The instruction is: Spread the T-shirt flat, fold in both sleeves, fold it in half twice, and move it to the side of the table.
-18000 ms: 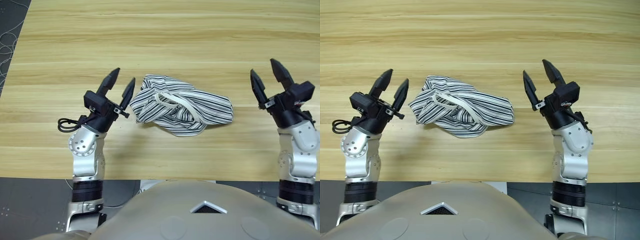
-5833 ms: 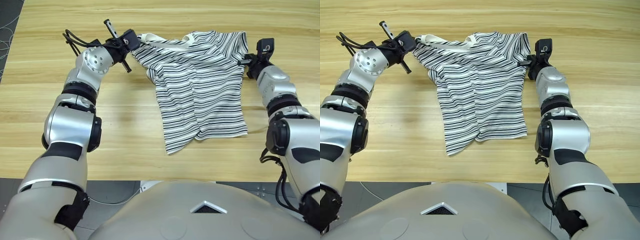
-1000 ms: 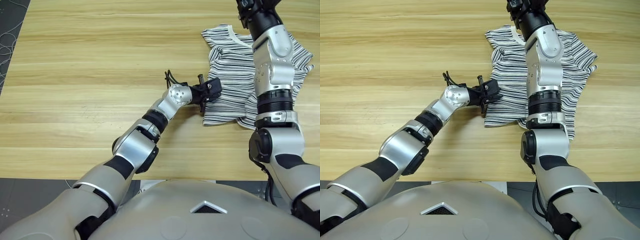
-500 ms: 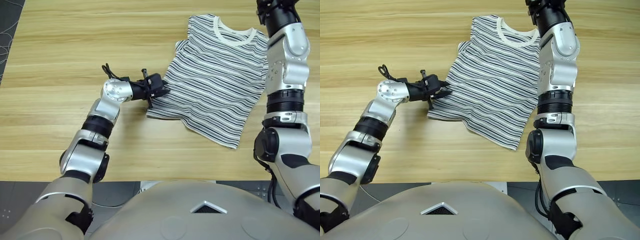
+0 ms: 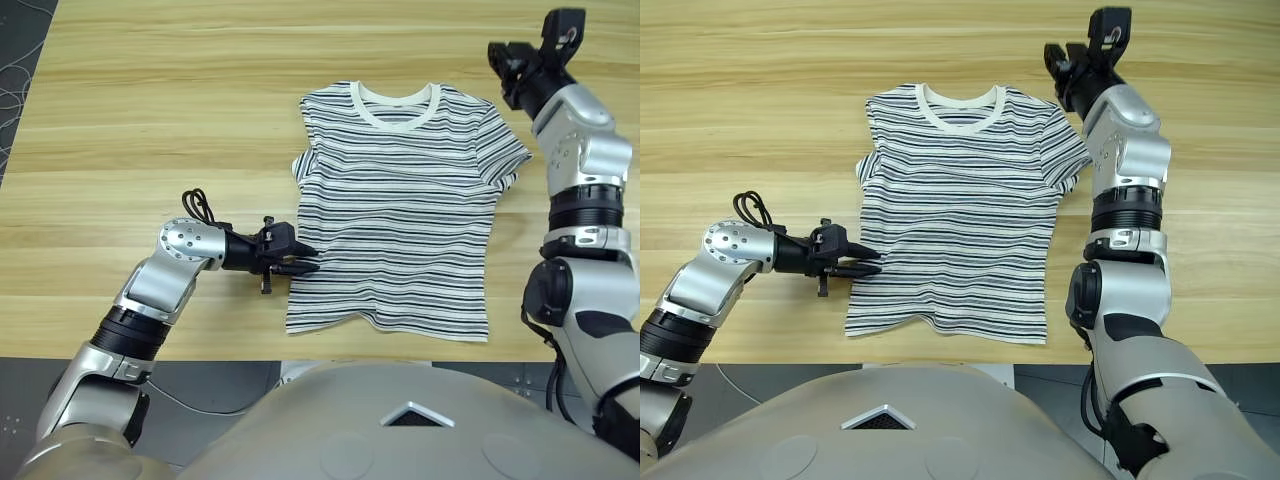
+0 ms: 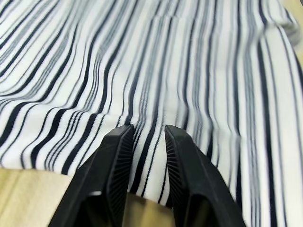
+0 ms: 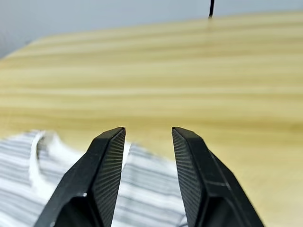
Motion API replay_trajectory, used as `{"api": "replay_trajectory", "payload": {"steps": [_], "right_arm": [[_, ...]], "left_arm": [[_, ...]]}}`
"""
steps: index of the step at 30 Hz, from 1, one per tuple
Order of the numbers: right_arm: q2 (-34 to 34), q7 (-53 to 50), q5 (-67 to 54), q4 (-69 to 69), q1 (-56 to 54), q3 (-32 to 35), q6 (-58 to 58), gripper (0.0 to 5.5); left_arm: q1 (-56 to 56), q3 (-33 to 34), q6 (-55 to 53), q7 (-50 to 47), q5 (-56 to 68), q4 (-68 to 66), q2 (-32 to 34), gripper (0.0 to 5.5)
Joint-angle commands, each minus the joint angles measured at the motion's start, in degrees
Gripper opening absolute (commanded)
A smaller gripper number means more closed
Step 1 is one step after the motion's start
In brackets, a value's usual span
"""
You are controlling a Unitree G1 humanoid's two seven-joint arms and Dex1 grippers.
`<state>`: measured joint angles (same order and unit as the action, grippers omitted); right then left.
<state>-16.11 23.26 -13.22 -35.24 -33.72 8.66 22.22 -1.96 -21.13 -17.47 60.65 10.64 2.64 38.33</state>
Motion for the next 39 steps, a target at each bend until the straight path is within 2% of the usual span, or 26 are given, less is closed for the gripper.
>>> {"api": "replay_trajectory", "payload": {"steps": [1,5,9,15,22,24,27,31,34,36,39], "right_arm": [[3.2,3.2,0.7,3.1,6.2,-5.1,4.0,1.84],[3.2,3.6,2.2,2.3,8.6,-7.1,4.7,1.84],[2.5,0.6,3.9,-3.5,7.7,-6.1,2.0,1.84],[0.5,-5.9,4.3,-13.4,3.0,-2.0,-3.5,1.84],[-1.3,-7.6,4.4,-22.9,-1.9,0.3,-9.3,1.84],[-0.4,-5.1,4.8,-21.8,-1.8,-0.9,-9.3,1.84],[0.6,-3.2,5.5,-20.3,-1.5,-2.2,-9.6,1.84],[0.6,-2.8,6.2,-19.4,-1.3,-2.9,-9.8,1.84],[1.1,-2.1,6.9,-18.0,-0.7,-4.0,-10.0,1.84],[1.5,-2.0,7.2,-17.3,-0.4,-4.4,-10.0,1.84],[1.8,-1.6,7.1,-14.9,0.6,-4.7,-9.4,1.84]], "left_arm": [[-4.6,2.9,-7.2,-9.8,-1.5,-5.7,-6.4,1.26],[-8.3,5.9,-10.7,-13.0,-0.2,-5.1,-8.7,1.26],[-11.3,6.7,-13.0,-10.3,0.8,-2.9,-7.0,1.26],[-7.4,2.6,-13.4,-5.6,-0.6,1.9,-2.8,1.26],[-7.0,2.5,-13.1,-6.1,-1.3,1.2,-2.5,1.26],[-12.2,4.9,-12.2,-9.5,-1.8,-2.4,-5.2,1.26],[-25.7,11.3,-11.4,-15.0,0.4,-9.9,-10.6,1.26],[-35.0,14.4,-11.2,-15.6,2.1,-11.6,-12.7,1.26],[-44.0,18.3,-10.8,-18.0,3.7,-17.7,-15.3,1.26],[-48.2,18.8,-8.4,-19.3,2.5,-23.3,-16.2,1.26],[-51.6,15.2,-0.9,-21.7,-3.6,-38.9,-17.9,1.26]]}}
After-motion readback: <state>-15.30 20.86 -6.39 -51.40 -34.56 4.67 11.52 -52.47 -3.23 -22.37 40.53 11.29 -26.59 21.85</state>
